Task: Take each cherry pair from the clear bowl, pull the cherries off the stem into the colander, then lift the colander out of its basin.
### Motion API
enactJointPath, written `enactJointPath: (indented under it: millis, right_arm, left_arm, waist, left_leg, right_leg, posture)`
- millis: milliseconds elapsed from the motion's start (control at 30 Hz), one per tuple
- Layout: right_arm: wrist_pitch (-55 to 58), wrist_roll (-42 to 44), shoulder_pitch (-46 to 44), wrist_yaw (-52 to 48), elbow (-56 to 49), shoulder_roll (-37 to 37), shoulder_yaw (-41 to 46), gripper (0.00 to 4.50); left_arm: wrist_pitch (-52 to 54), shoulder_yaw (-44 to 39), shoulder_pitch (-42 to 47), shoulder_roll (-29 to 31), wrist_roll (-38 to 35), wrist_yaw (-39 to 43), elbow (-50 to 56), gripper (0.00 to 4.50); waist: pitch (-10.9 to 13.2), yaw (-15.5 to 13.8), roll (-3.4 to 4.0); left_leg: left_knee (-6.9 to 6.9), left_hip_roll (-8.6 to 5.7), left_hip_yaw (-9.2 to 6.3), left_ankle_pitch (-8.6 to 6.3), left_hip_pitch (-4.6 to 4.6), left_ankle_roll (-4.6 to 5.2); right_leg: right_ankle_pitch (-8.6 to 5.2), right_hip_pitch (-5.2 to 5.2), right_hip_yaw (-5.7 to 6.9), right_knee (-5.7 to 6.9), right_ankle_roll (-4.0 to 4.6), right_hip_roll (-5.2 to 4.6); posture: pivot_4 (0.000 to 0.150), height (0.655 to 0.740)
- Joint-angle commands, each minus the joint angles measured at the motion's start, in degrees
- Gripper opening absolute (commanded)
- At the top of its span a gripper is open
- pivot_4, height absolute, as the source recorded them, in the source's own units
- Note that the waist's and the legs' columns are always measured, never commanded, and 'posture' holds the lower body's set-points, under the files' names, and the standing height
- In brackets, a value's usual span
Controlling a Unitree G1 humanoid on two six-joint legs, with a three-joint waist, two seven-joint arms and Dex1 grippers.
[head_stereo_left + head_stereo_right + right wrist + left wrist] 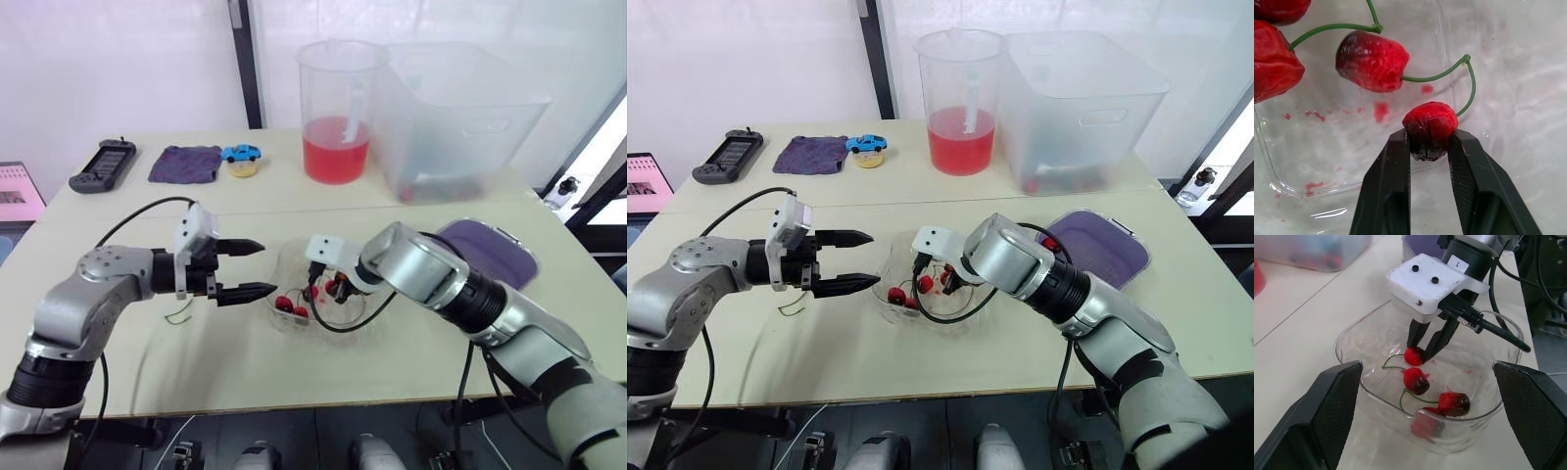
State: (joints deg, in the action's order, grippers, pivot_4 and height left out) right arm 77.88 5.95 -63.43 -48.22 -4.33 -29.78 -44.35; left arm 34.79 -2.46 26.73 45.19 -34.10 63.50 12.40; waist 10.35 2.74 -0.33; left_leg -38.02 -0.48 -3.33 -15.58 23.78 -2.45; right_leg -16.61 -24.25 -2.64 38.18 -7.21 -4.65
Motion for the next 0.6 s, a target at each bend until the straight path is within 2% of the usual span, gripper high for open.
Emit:
enactJointPath:
  millis: [33,300,400,467,600]
  right_arm:
    - [-1.3,0.7,-0.2,-0.4,-1.4,-0.1,-1.1,1.17]
    - [-19.6,-2.1,-0.2,-5.8,-11.6,-7.5,-0.1,1.17]
    - [-31.6,-5.7,0.9,-6.0,-12.7,-11.3,2.0,1.17]
    - [-35.0,-6.6,1.8,-6.1,-13.2,-12.3,3.8,1.17]
    - [-46.7,-14.6,4.6,-2.8,-16.0,-16.0,6.4,1.17]
  left_arm:
    - [-0.9,-1.1,0.4,0.9,0.5,-0.3,1.4,4.50]
    - [-1.0,-2.9,1.0,-0.9,0.3,-2.5,-2.5,4.50]
    - [1.3,-6.1,2.3,-2.8,-4.8,-3.2,-2.6,4.50]
    - [3.5,-7.9,3.2,-3.9,-7.7,-4.2,-2.7,4.50]
    - [8.8,-11.9,6.9,-6.0,-14.0,-7.8,-4.8,4.50]
  waist:
    - [0.0,0.0,0.00]
    - [0.0,-0.2,0.01]
    - [0.0,-0.4,0.01]
    - [0.0,-0.4,0.00]
    - [0.0,-0.3,0.00]
  left_leg:
    - [0.00,0.00,0.00,0.00,0.00,0.00]
    - [0.00,-0.01,0.03,0.00,0.01,0.00]
    - [-0.02,-0.02,0.02,0.00,0.03,0.00]
    - [-0.05,-0.02,0.02,0.00,0.09,0.00]
    - [-0.05,-0.01,0.01,0.00,0.09,0.00]
  right_leg:
    - [0.00,0.00,0.00,0.00,0.00,0.00]
    - [0.00,-0.03,-0.01,-0.01,0.00,-0.02]
    - [0.00,-0.01,0.00,-0.02,0.00,-0.03]
    - [0.00,-0.02,0.01,-0.04,0.00,-0.05]
    - [0.00,-0.04,0.01,-0.02,0.00,-0.04]
  posture:
    - [0.150,0.7337]
    - [0.150,0.7337]
    - [0.150,0.7337]
    - [0.150,0.7337]
    - [0.150,0.7337]
